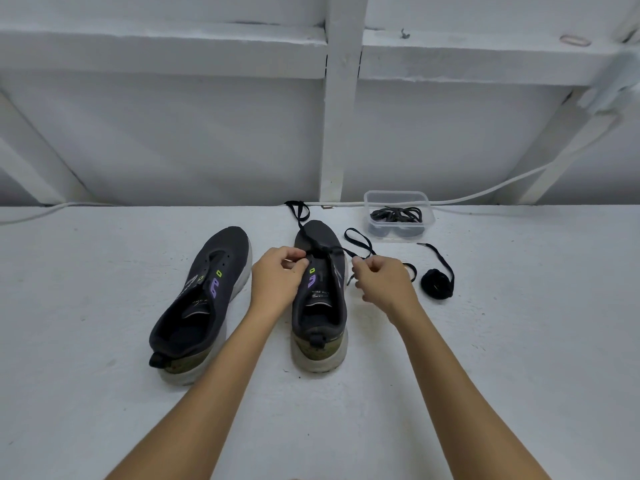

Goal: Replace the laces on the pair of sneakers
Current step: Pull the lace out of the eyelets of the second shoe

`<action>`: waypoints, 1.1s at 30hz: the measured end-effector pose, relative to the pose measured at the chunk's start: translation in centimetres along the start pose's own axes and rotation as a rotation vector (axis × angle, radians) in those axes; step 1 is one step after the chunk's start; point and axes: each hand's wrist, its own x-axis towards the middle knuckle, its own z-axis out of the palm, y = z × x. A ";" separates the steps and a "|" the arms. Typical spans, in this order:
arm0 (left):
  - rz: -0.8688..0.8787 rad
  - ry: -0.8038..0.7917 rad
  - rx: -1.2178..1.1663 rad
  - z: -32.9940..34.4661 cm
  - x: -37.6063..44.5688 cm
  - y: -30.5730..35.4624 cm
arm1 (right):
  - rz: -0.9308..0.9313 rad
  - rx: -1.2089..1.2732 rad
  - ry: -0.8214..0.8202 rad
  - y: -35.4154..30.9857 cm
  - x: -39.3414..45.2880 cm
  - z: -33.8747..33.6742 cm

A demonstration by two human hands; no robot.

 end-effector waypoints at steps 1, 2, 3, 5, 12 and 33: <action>0.008 0.006 0.039 0.0 0.0 0.2 | -0.027 0.011 -0.036 -0.6 -0.4 0.1; 0.019 0.010 0.071 0.1 0.1 0.3 | -0.054 0.020 -0.084 -1.2 -1.1 0.1; 0.027 0.008 0.087 0.1 0.1 0.5 | -0.074 0.037 -0.133 -1.7 -1.7 0.1; 0.026 -0.001 0.090 0.1 0.3 0.8 | -0.090 0.078 -0.209 -2.4 -2.7 0.3; -0.027 -0.073 -0.070 -0.8 0.5 0.5 | -0.116 -0.029 -0.251 -3.0 -4.1 1.2; 0.244 -0.310 0.326 -2.7 4.1 2.6 | -0.089 0.013 -0.227 -1.5 -5.3 2.9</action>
